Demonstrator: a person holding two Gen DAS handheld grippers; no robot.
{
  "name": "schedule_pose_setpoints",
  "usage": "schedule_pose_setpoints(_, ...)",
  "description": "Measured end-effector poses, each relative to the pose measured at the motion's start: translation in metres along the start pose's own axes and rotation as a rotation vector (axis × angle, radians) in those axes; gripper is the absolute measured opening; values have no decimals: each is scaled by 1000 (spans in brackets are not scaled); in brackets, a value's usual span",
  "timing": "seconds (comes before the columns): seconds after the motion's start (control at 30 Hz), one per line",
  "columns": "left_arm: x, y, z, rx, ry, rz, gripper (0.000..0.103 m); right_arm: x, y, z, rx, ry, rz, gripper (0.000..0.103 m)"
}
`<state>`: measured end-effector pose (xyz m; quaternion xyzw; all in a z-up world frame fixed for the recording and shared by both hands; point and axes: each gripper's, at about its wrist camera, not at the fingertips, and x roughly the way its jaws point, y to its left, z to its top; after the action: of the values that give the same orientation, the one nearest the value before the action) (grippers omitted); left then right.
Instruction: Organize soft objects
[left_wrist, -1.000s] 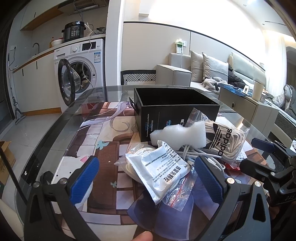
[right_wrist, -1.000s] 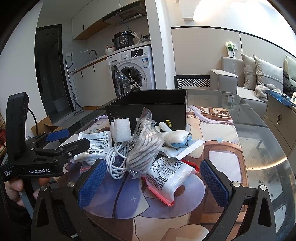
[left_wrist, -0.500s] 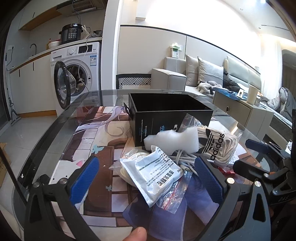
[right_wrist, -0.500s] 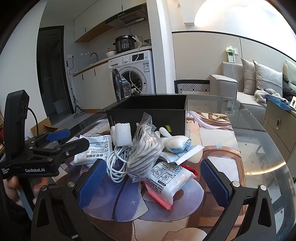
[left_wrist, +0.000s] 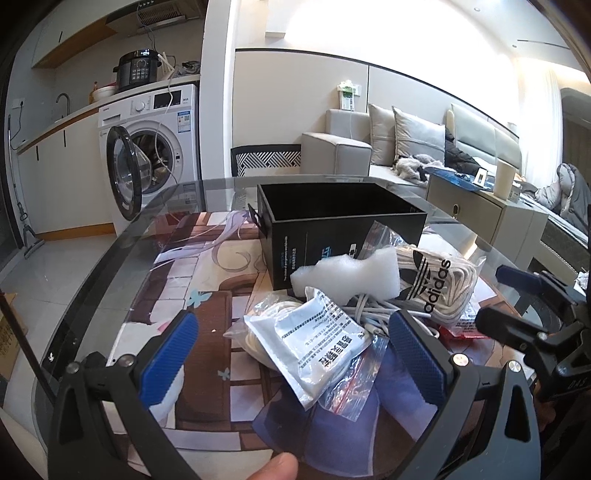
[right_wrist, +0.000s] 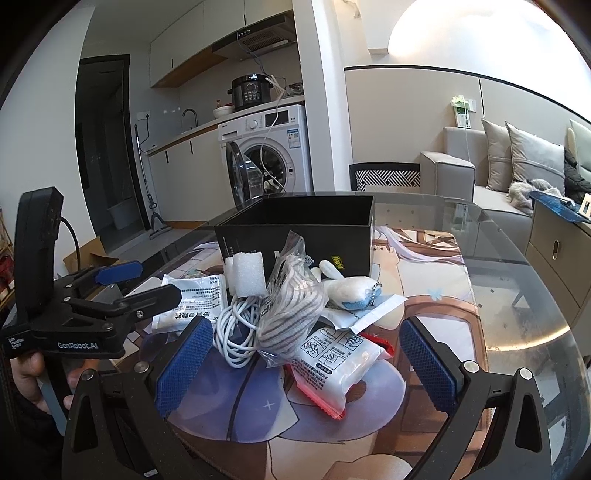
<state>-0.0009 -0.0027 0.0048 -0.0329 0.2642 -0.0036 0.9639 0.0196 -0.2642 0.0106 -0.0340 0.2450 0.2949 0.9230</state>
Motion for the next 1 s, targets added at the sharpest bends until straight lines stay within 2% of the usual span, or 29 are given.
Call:
schedule_pose_setpoints(0.23,1,3,0,0,-1,-7,103,1,-4,0,23,22,13,103)
schedule_pose_setpoints(0.43,-1,1,0,17,-18,-6,103,3,1,-2,-13,35,-19,103)
schedule_pose_setpoints(0.77,3,-4,-3,49,6,-53,103,14,2,-6,-38,82,-52,103)
schedule_pose_setpoints(1.0,2,-4,-5,45,0,-56,103,21,1,-9,-56,114,-65,103)
